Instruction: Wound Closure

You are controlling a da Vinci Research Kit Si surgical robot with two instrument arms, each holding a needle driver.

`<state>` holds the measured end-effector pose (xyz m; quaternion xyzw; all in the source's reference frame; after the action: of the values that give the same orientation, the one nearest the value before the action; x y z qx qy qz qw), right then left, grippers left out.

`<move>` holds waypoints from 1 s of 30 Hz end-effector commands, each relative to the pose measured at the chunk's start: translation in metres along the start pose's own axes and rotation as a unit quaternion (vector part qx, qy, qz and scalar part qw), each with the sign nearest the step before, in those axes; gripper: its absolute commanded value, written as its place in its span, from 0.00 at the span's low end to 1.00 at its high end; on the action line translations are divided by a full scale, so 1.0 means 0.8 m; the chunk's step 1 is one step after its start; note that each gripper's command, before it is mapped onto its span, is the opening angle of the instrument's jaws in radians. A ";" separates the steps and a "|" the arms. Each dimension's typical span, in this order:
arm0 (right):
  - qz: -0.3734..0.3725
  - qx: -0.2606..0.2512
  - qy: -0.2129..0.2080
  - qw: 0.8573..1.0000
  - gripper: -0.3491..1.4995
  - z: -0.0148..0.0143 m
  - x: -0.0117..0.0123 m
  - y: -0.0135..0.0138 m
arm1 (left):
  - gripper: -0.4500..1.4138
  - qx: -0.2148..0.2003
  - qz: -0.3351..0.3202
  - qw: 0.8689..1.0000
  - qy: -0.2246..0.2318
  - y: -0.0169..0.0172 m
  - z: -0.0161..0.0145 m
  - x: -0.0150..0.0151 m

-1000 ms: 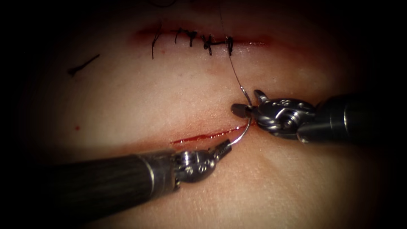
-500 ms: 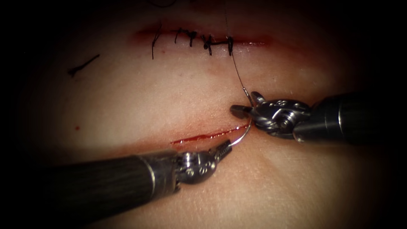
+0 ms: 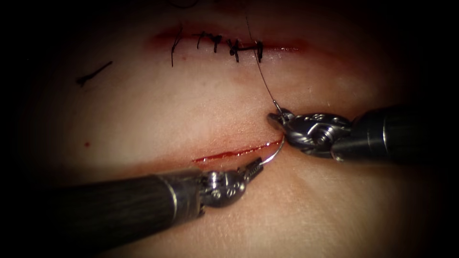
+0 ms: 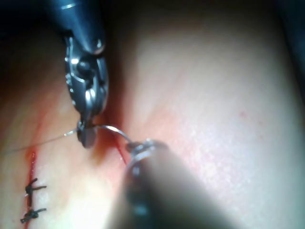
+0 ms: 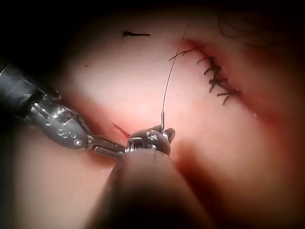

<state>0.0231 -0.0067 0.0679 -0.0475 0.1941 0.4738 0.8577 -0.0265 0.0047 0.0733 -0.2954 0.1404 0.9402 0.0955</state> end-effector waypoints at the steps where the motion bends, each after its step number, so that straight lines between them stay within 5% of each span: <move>1: 0.000 -0.002 0.002 1.000 0.00 0.0005 -0.0004 -0.0006 | 0.23 0.001 -0.002 1.000 0.006 0.0004 0.0009 0.0002; 3: 0.000 -0.003 0.004 1.000 0.00 0.0005 -0.0005 -0.0003 | 0.53 -0.001 -0.002 1.000 0.009 -0.0001 0.0008 0.0003; 4: -0.002 -0.006 0.007 1.000 0.00 0.0004 -0.0005 0.0000 | 0.78 -0.006 0.000 1.000 0.013 -0.0006 0.0006 0.0003; 12: -0.012 -0.012 0.036 0.999 0.00 -0.0002 -0.0001 0.0019 | 0.81 -0.051 -0.081 0.992 0.077 -0.0032 -0.0020 0.0005; 16: -0.010 0.052 0.109 0.993 0.00 -0.0004 0.0007 0.0025 | 0.81 -0.099 -0.128 0.980 0.115 -0.0048 -0.0051 0.0009; 21: -0.044 0.140 0.175 0.974 0.00 -0.0004 0.0019 0.0022 | 0.78 -0.165 -0.214 0.950 0.157 -0.0086 -0.0089 -0.0001; 24: -0.091 0.206 0.216 0.950 0.00 0.0000 0.0022 0.0009 | 0.77 -0.232 -0.263 0.916 0.195 -0.0116 -0.0109 -0.0031; 30: -0.131 0.263 0.217 0.931 0.00 0.0011 0.0032 0.0000 | 0.77 -0.265 -0.285 0.894 0.222 -0.0139 -0.0115 -0.0074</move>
<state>0.0243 -0.0039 0.0672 0.0744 0.4859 0.2521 0.8335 -0.0121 0.0124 0.0672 -0.5499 -0.1962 0.7745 0.2437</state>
